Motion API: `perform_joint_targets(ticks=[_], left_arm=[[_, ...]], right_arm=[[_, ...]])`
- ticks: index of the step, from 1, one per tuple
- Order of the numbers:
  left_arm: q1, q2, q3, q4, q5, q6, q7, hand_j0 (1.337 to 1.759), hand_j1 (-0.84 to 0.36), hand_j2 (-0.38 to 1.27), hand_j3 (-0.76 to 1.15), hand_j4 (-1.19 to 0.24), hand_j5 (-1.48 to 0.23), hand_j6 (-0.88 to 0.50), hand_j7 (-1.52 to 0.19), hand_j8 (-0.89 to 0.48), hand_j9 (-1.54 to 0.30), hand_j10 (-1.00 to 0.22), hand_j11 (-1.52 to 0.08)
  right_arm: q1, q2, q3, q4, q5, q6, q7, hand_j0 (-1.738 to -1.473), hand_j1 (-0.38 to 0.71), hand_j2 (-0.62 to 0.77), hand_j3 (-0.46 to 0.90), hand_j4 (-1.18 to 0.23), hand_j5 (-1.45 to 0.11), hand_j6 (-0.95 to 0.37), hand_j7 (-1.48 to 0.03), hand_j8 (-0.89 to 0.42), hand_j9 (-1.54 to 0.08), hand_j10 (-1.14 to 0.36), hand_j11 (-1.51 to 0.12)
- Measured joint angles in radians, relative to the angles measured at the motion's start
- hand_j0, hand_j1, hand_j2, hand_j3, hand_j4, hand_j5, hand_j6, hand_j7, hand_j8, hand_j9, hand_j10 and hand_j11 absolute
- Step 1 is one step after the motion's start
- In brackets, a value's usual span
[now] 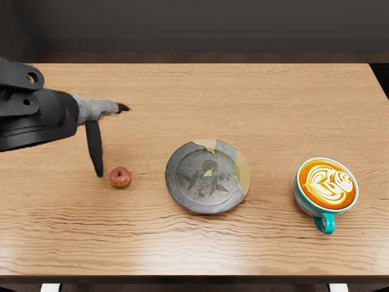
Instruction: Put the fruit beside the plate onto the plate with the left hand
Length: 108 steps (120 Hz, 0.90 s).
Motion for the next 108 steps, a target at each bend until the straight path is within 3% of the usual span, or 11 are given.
perform_joint_targets(ticks=[21,84,108], left_arm=[[-0.025,-0.107,0.05,0.0,0.001,0.073,0.013,1.658,0.35,0.0,0.0,0.0,0.0,0.0,0.0,0.0,0.0,0.0,0.0],[-0.025,-0.14,0.066,0.001,0.011,0.003,0.007,1.658,0.35,0.0,0.0,0.0,0.0,0.0,0.0,0.0,0.0,0.0,0.0],[0.012,-0.201,0.067,0.001,0.031,0.097,0.01,1.658,0.35,0.0,0.0,0.0,0.0,0.0,0.0,0.0,0.0,0.0,0.0]], right_arm=[[0.0,0.0,0.0,0.0,0.0,0.0,0.0,-1.658,-0.33,0.0,0.0,-0.02,-0.02,-0.02,-0.02,-0.02,-0.02,-0.02,-0.02],[0.0,0.0,0.0,0.0,0.0,0.0,0.0,-1.658,-0.33,0.0,0.0,-0.02,-0.02,-0.02,-0.02,-0.02,-0.02,-0.02,-0.02],[0.0,0.0,0.0,0.0,0.0,0.0,0.0,-1.658,-0.33,0.0,0.0,-0.02,-0.02,-0.02,-0.02,-0.02,-0.02,-0.02,-0.02]])
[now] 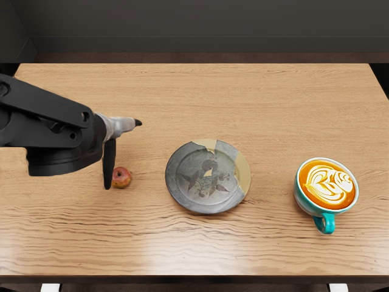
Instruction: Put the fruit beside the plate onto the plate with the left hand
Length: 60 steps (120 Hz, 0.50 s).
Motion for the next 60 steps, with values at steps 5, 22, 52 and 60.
perform_joint_targets(ticks=[5,22,52,60], left_arm=[[0.002,-0.007,0.001,0.0,0.001,0.031,0.002,1.658,0.35,0.0,0.0,0.0,0.0,0.0,0.0,0.0,0.0,0.0,0.0],[0.01,-0.036,0.01,0.0,0.003,0.118,0.007,1.658,0.35,0.0,0.0,0.0,0.0,0.0,0.0,0.0,0.0,0.0,0.0],[0.054,-0.068,0.029,0.0,0.003,0.15,0.01,1.658,0.35,0.0,0.0,0.0,0.0,0.0,0.0,0.0,0.0,0.0,0.0],[0.067,-0.084,0.043,0.0,0.003,0.165,0.01,1.658,0.35,0.0,0.0,0.0,0.0,0.0,0.0,0.0,0.0,0.0,0.0]], right_arm=[[0.0,0.0,0.0,0.0,0.0,0.0,0.0,-1.658,-0.33,0.0,0.0,-0.02,-0.02,-0.02,-0.02,-0.02,-0.02,-0.02,-0.02],[0.0,0.0,0.0,0.0,0.0,0.0,0.0,-1.658,-0.33,0.0,0.0,-0.02,-0.02,-0.02,-0.02,-0.02,-0.02,-0.02,-0.02],[0.0,0.0,0.0,0.0,0.0,0.0,0.0,-1.658,-0.33,0.0,0.0,-0.02,-0.02,-0.02,-0.02,-0.02,-0.02,-0.02,-0.02],[0.0,0.0,0.0,0.0,0.0,0.0,0.0,-1.658,-0.33,0.0,0.0,-0.02,-0.02,-0.02,-0.02,-0.02,-0.02,-0.02,-0.02]])
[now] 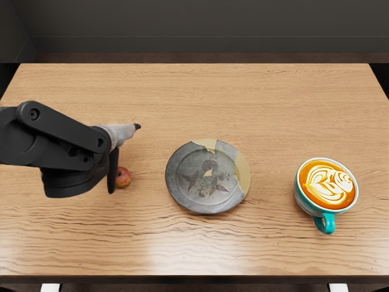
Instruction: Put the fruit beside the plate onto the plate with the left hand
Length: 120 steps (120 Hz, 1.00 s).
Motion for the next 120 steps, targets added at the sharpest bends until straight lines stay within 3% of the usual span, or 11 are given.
perform_joint_targets(ticks=[46,120], left_arm=[[0.056,-0.036,0.033,0.001,-0.001,0.087,-0.004,1.658,0.3,0.01,0.0,-0.04,-0.05,-0.04,-0.05,-0.04,-0.05,-0.04,-0.05],[0.091,-0.06,0.036,0.001,-0.001,0.092,-0.005,1.658,0.06,0.05,0.0,-0.24,-0.31,-0.24,-0.31,-0.24,-0.31,-0.24,-0.31]], right_arm=[[0.0,0.0,0.0,0.0,0.0,0.0,0.0,-1.658,-0.33,0.0,0.0,-0.02,-0.02,-0.02,-0.02,-0.02,-0.02,-0.02,-0.02],[0.0,0.0,0.0,0.0,0.0,0.0,0.0,-1.658,-0.33,0.0,0.0,-0.02,-0.02,-0.02,-0.02,-0.02,-0.02,-0.02,-0.02]])
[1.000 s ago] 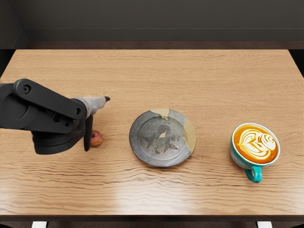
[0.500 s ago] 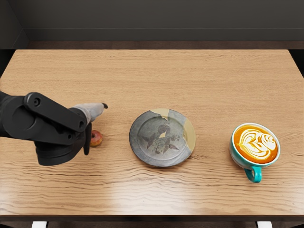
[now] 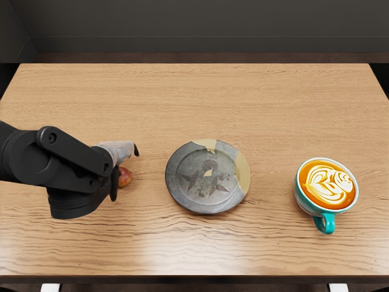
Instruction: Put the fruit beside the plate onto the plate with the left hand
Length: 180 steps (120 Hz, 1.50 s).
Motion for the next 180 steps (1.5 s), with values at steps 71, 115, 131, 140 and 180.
perform_joint_targets(ticks=[71,115,131,140,180], left_arm=[[0.007,0.002,0.013,0.016,0.002,0.0,0.004,1.658,0.03,0.05,0.0,-0.26,-0.34,-0.26,-0.34,-0.26,-0.34,-0.26,-0.34],[0.019,-0.023,0.018,0.05,-0.008,0.0,0.004,1.658,0.05,0.05,0.0,-0.25,-0.32,-0.25,-0.32,-0.25,-0.32,-0.25,-0.32],[0.017,-0.023,0.022,0.049,-0.008,0.0,0.003,1.658,-0.01,0.06,0.0,-0.3,-0.39,-0.3,-0.39,-0.3,-0.39,-0.3,-0.39],[0.018,-0.023,0.024,0.049,-0.008,0.0,0.003,1.658,-0.04,0.07,0.0,-0.33,-0.42,-0.33,-0.42,-0.33,-0.42,-0.33,-0.42],[0.018,-0.026,0.024,0.049,-0.007,0.0,0.003,1.658,-0.13,0.08,0.0,-0.4,-0.52,-0.4,-0.52,-0.4,-0.52,-0.4,-0.52]], right_arm=[[0.0,0.0,0.0,0.0,0.0,0.0,0.0,-1.658,-0.33,0.0,0.0,-0.02,-0.02,-0.02,-0.02,-0.02,-0.02,-0.02,-0.02],[0.0,0.0,0.0,0.0,0.0,0.0,0.0,-1.658,-0.33,0.0,0.0,-0.02,-0.02,-0.02,-0.02,-0.02,-0.02,-0.02,-0.02],[0.0,0.0,0.0,0.0,0.0,0.0,0.0,-1.658,-0.33,0.0,0.0,-0.02,-0.02,-0.02,-0.02,-0.02,-0.02,-0.02,-0.02],[0.0,0.0,0.0,0.0,0.0,0.0,0.0,-1.658,-0.33,0.0,0.0,-0.02,-0.02,-0.02,-0.02,-0.02,-0.02,-0.02,-0.02],[0.0,0.0,0.0,0.0,0.0,0.0,0.0,-1.658,-0.33,0.0,0.0,-0.02,-0.02,-0.02,-0.02,-0.02,-0.02,-0.02,-0.02]])
